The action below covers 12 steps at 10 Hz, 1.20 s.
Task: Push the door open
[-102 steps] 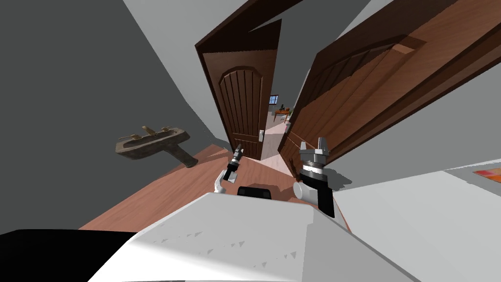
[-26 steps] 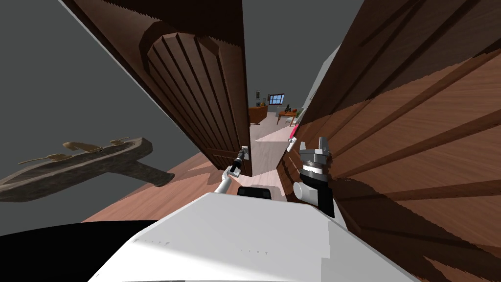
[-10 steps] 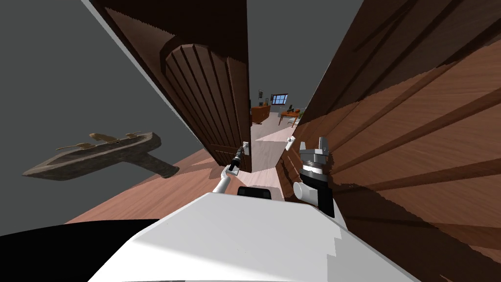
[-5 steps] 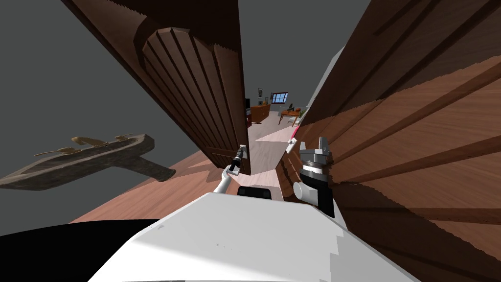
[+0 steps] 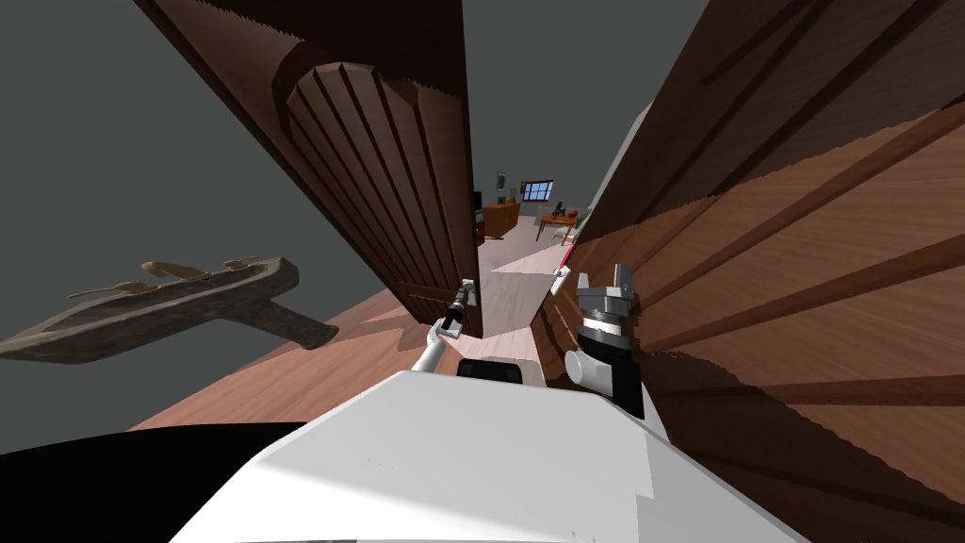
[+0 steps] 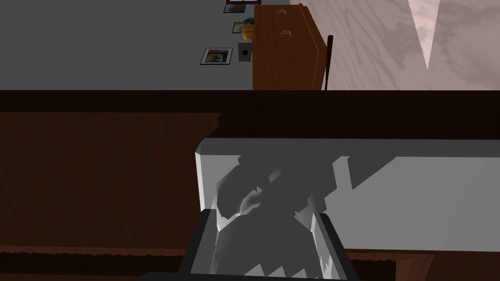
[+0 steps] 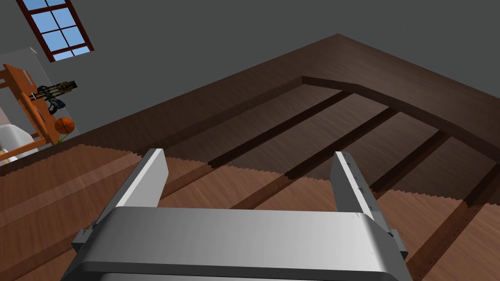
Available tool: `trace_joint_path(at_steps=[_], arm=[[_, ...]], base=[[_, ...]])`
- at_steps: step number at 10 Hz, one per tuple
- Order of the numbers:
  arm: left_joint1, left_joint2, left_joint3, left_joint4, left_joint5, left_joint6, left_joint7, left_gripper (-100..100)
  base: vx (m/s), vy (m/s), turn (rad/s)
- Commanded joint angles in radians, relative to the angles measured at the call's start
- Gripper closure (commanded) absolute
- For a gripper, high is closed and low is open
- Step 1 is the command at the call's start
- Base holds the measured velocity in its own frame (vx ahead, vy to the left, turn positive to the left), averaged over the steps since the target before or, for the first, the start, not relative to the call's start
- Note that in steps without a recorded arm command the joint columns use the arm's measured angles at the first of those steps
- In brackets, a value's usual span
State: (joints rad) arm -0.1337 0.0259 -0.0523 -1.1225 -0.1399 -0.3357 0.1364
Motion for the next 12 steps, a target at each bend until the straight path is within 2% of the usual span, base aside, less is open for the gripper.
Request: trace_joint_path(at_steps=[1,2,3,6,12], arm=[[0.000,0.006,0.001,0.000,0.033,-0.006,-0.032,100],[0.000,0.008,0.001,0.000,0.045,-0.008,-0.044,100],[-0.001,0.012,0.002,0.000,0.072,-0.012,-0.070,100],[-0.001,0.018,0.003,-0.001,0.123,-0.021,-0.120,100],[-0.002,0.028,0.006,-0.001,0.257,-0.044,-0.250,100]], base=[[0.072,0.001,-0.003],[0.100,-0.017,-0.007],[0.119,-0.037,-0.002],[0.118,0.006,-0.005],[0.096,-0.003,0.018]])
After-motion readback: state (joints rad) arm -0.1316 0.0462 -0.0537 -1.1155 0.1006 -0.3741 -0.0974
